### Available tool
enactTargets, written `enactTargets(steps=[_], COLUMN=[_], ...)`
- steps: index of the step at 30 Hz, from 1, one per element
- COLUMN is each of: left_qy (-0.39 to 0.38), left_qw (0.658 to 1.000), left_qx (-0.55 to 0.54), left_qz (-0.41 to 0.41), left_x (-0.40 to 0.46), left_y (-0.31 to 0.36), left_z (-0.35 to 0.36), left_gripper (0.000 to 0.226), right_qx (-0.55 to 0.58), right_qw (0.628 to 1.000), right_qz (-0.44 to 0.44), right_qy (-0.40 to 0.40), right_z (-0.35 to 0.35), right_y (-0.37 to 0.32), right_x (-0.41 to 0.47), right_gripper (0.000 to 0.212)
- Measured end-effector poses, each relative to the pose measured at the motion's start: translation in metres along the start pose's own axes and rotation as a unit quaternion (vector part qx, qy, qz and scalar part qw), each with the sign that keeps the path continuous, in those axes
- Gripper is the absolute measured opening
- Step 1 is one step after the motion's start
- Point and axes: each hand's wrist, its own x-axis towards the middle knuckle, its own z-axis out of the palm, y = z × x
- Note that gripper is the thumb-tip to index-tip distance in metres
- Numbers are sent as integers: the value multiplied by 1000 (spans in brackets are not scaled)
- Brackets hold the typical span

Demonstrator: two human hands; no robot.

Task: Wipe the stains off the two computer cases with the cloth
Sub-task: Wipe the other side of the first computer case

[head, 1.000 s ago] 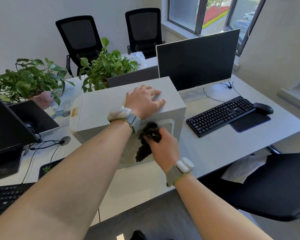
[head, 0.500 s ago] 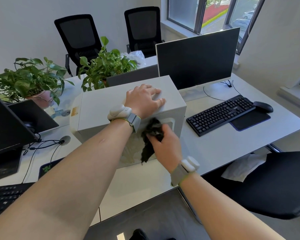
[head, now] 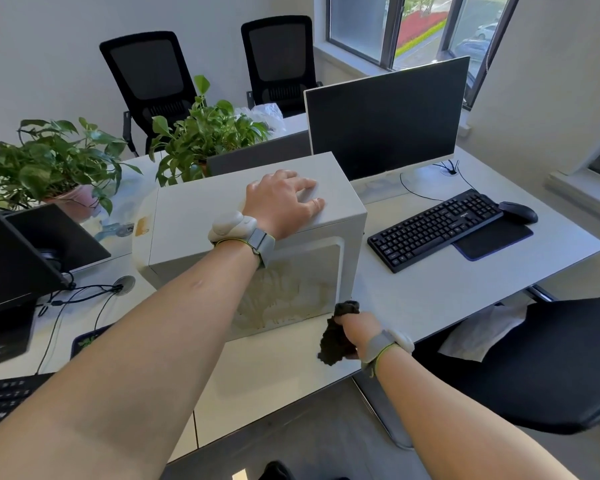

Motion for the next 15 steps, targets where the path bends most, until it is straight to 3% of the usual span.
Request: enactTargets(steps=[2, 4, 8, 12, 15], left_qy=[0, 0, -2, 0, -2], left_qw=[1000, 1000, 1000, 1000, 1000], left_qx=[0, 1, 4, 6, 8], left_qz=[0, -1, -1, 0, 0], left_x=[0, 0, 1, 1, 1], left_y=[0, 0, 1, 1, 1], left_z=[0, 0, 1, 1, 1], left_gripper=[52, 52, 52, 51, 51], right_qx=[201, 269, 256, 209, 145], right_qw=[977, 960, 956, 918, 942], right_qz=[44, -7, -141, -337, -301], right_qy=[-64, -80, -28, -2, 33], right_z=[6, 12, 12, 6, 13], right_y=[-12, -30, -52, -37, -30], right_x=[-4, -9, -41, -63, -39], right_gripper=[29, 34, 29, 15, 14])
